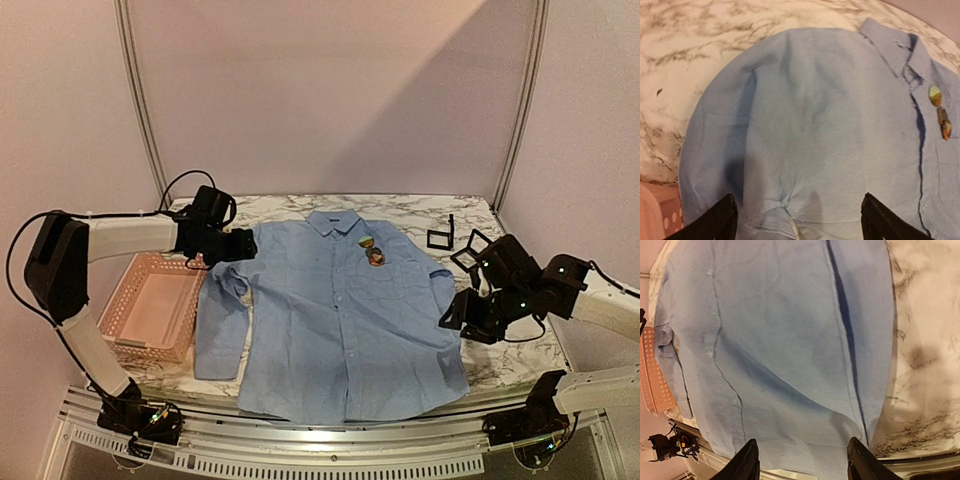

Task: Remove the brooch from the garment
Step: Flatten out the flattened clothing at the center of the board.

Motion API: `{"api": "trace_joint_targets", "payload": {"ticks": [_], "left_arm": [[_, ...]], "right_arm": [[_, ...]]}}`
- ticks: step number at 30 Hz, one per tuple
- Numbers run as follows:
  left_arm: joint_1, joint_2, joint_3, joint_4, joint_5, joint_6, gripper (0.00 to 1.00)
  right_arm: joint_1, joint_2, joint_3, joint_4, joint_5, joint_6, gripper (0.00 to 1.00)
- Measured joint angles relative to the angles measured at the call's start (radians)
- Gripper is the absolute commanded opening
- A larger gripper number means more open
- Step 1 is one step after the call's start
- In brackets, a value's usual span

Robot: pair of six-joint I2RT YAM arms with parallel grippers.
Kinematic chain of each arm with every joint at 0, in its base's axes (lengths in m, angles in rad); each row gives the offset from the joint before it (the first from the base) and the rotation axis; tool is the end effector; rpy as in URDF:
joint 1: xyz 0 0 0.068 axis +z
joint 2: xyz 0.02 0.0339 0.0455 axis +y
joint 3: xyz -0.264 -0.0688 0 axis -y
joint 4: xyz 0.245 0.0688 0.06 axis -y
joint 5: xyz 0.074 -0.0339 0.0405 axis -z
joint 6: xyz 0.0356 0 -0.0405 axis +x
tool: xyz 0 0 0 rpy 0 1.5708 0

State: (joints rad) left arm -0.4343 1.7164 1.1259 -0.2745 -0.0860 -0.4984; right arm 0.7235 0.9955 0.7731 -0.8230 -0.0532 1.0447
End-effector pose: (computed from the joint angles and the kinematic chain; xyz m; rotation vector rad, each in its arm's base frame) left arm 0.3335 -0.1513 0.2048 -0.1176 2.4537 -0.3124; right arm 0.1363 0.1229 0.2447 0.4252 2.7490 0.6254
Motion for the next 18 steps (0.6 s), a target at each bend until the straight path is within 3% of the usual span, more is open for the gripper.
{"api": "trace_joint_targets", "payload": {"ticks": [10,18], "left_arm": [[-0.158,-0.076,0.082,-0.022,-0.016,0.02,0.96],[-0.19,-0.189,0.083,-0.072,0.031,0.013,1.0]], "right_arm": [[0.009,0.109,0.187,0.073,0.124,-0.132,0.79],[0.001,0.459,0.41,0.173,0.219,-0.303,0.79]]}}
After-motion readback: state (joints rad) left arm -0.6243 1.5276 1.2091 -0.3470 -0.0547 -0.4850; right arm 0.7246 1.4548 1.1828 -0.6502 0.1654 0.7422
